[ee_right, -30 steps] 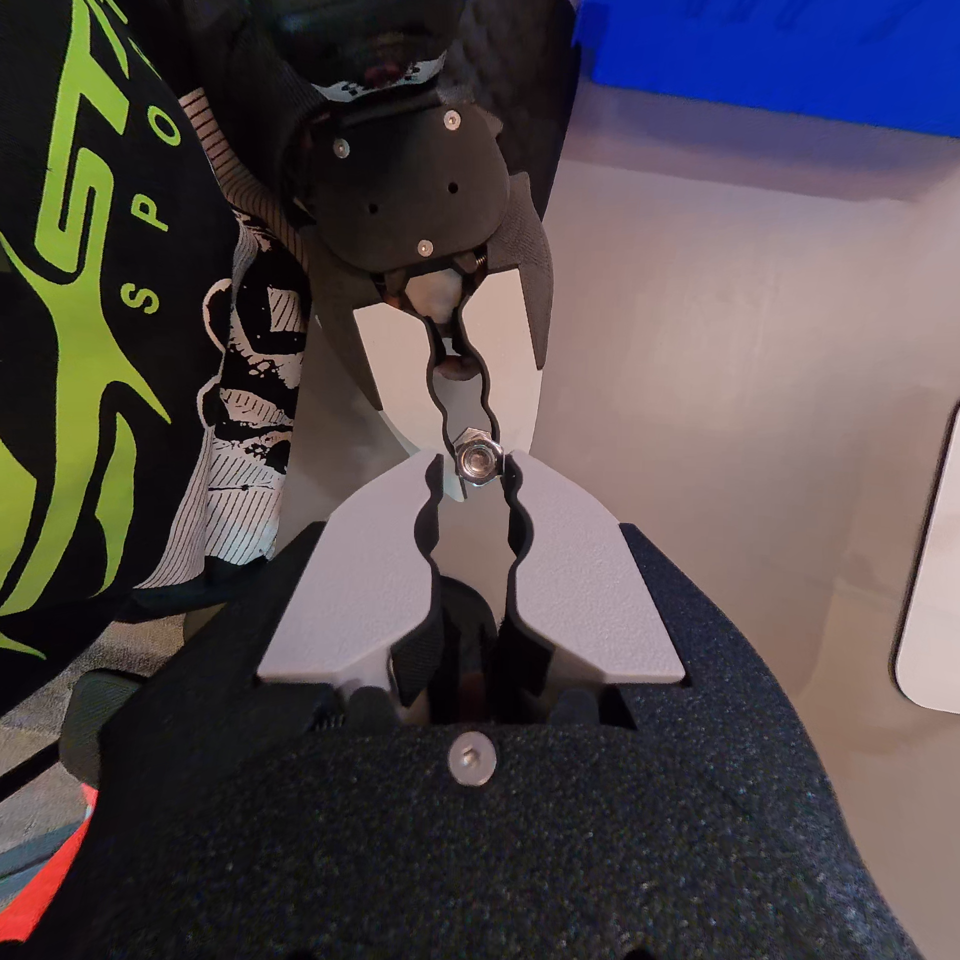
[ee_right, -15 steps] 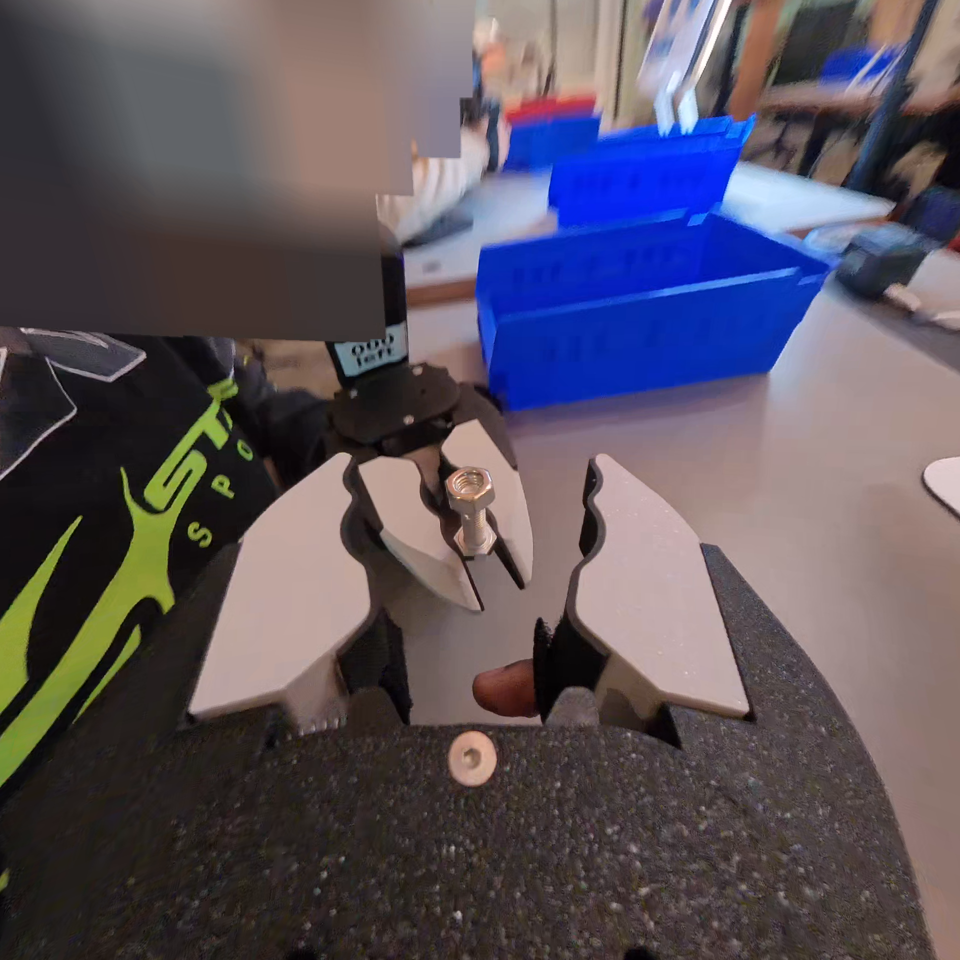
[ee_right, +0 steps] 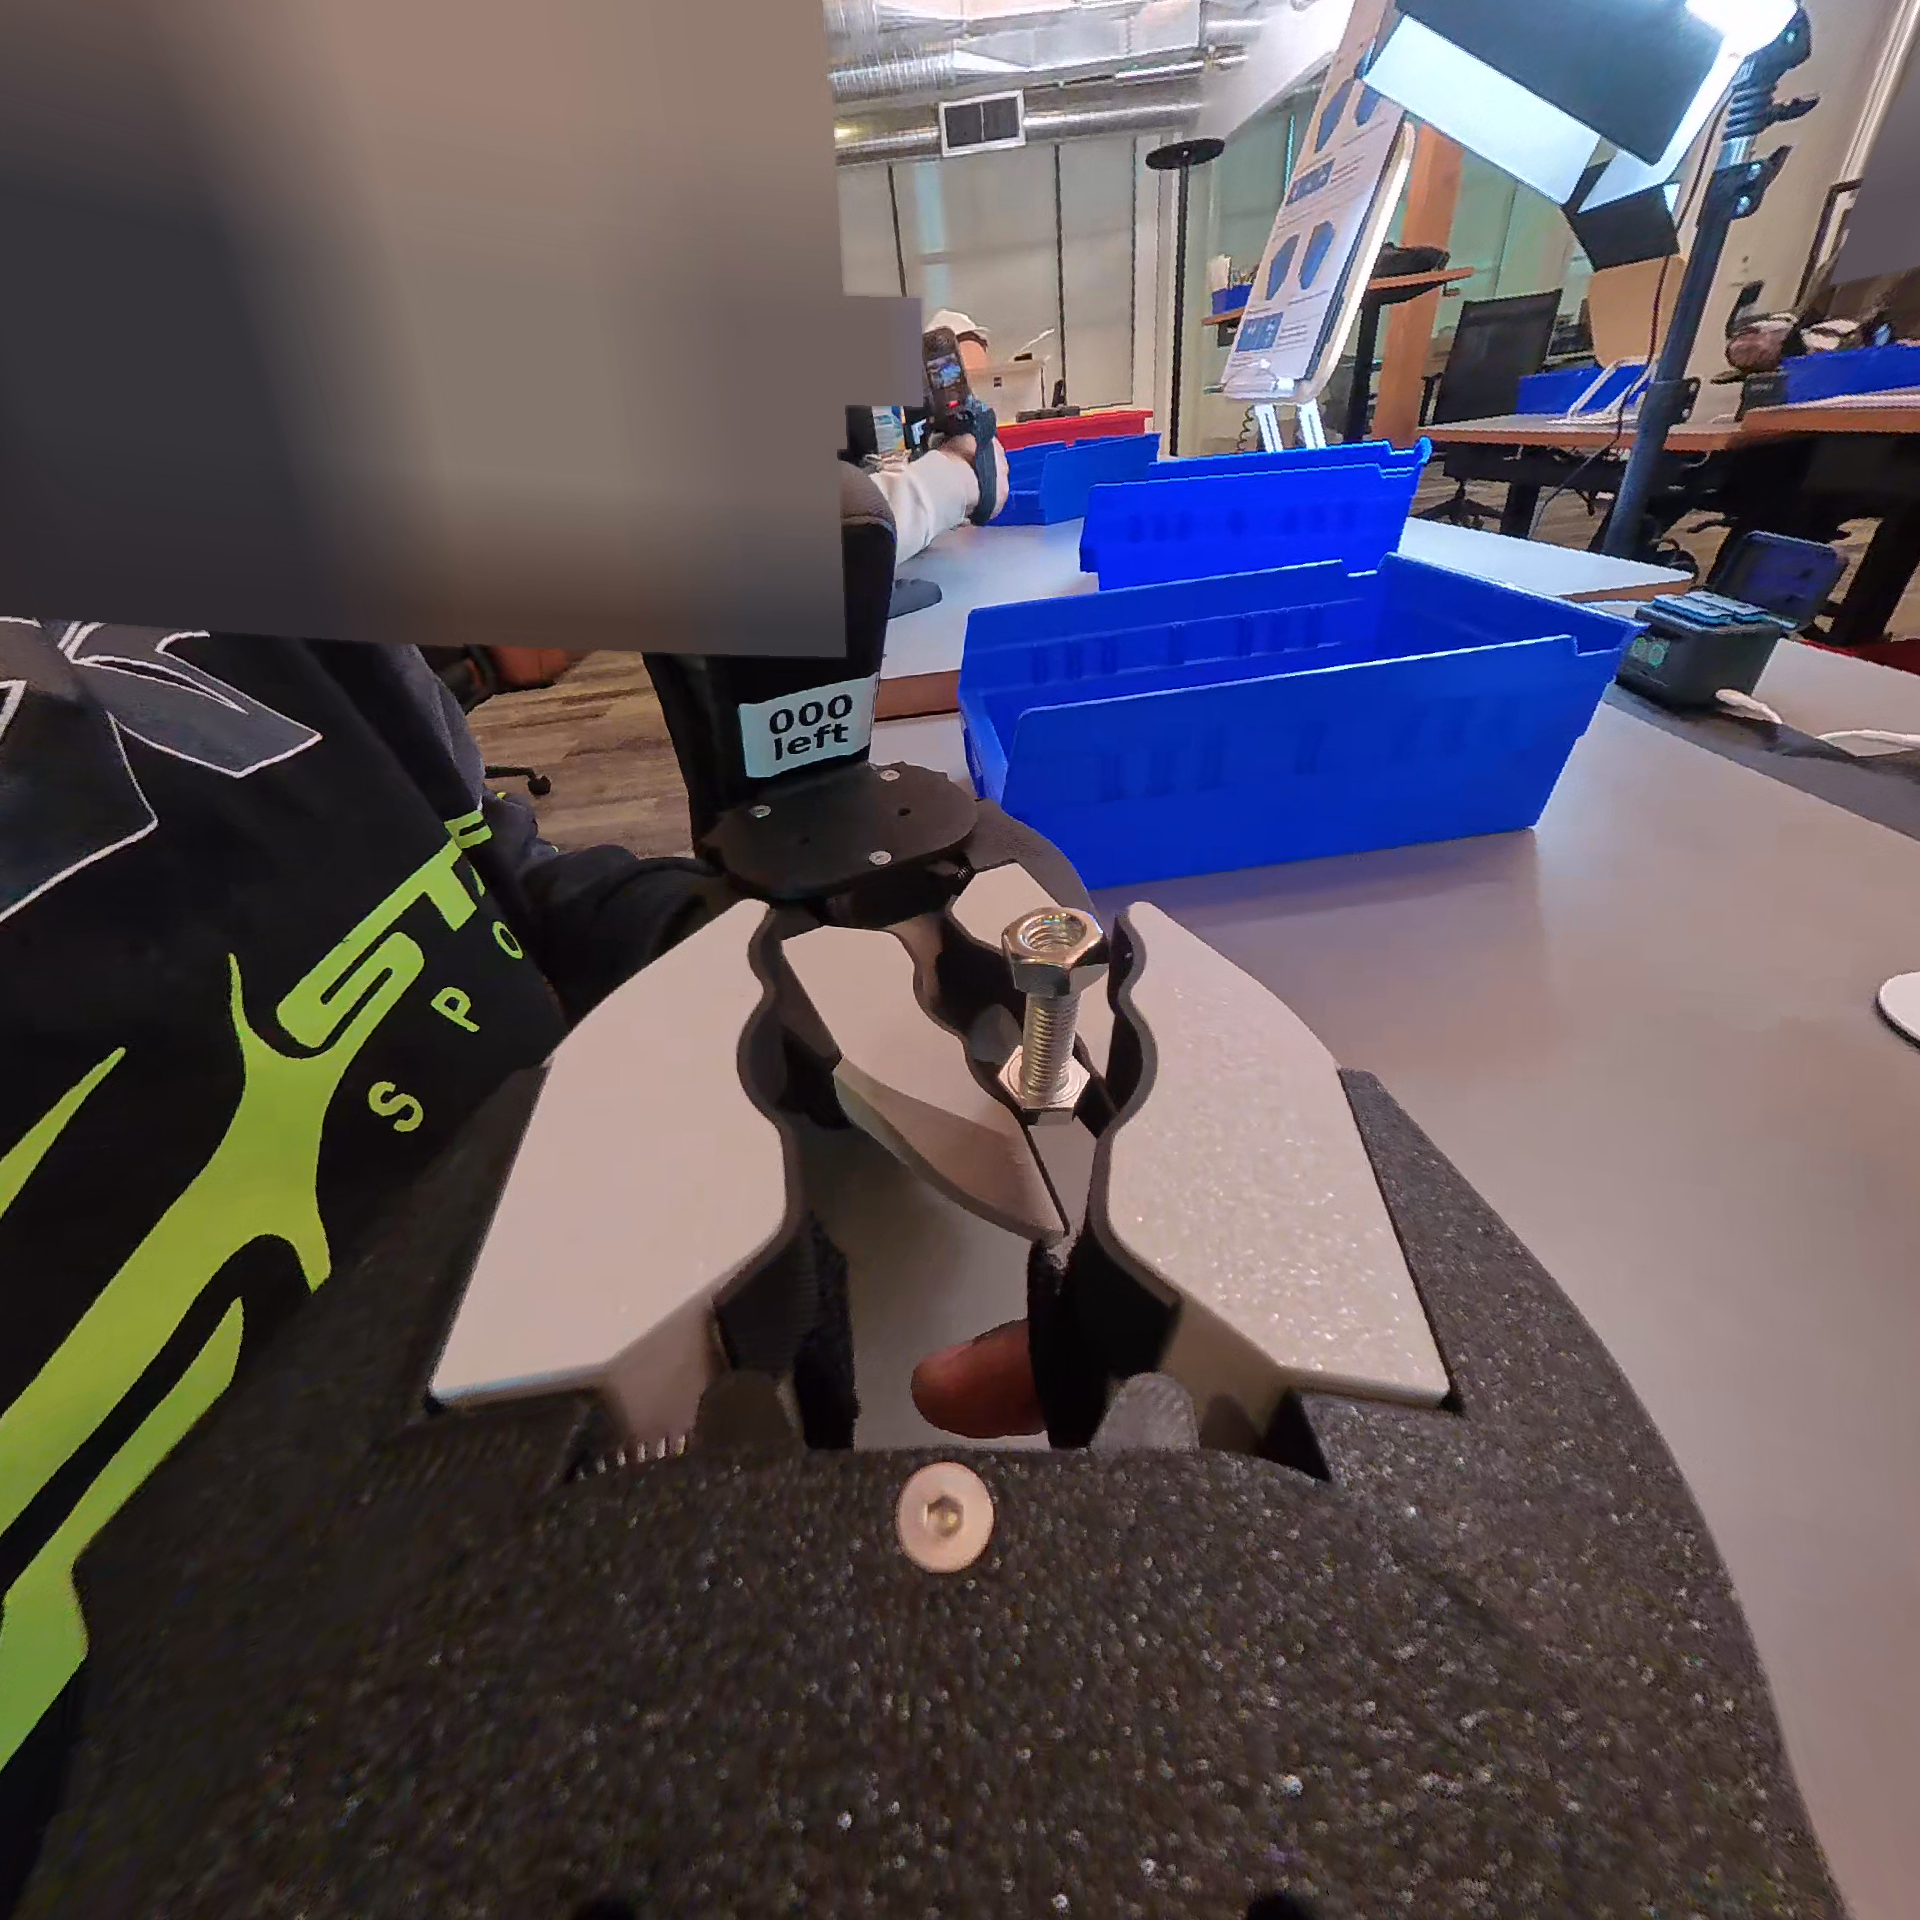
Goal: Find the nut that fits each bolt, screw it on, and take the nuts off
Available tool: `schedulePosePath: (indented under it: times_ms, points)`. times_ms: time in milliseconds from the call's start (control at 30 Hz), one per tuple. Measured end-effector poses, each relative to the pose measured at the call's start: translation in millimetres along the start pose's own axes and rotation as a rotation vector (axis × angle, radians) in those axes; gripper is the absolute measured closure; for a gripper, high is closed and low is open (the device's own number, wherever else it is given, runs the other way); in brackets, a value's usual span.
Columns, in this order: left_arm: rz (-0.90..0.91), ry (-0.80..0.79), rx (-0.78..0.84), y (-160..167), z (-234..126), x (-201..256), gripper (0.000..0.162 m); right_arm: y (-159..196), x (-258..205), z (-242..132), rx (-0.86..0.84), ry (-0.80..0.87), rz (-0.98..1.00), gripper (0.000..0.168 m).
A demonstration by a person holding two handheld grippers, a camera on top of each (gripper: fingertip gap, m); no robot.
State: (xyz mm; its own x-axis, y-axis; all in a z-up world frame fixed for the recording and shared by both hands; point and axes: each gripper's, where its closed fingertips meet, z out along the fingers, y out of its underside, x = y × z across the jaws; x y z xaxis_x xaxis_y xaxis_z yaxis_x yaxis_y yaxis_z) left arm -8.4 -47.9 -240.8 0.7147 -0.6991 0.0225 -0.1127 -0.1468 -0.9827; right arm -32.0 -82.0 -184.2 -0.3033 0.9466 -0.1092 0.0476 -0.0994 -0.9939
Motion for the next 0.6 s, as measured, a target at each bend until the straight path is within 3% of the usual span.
schedulePosePath:
  times_ms: [600]
  points:
    - [-0.009, -0.005, 0.001, 0.2, 0.4, -1.6, 0.144, 2.4, 3.6, -4.7, 0.004, 0.040, 0.005, 0.113]
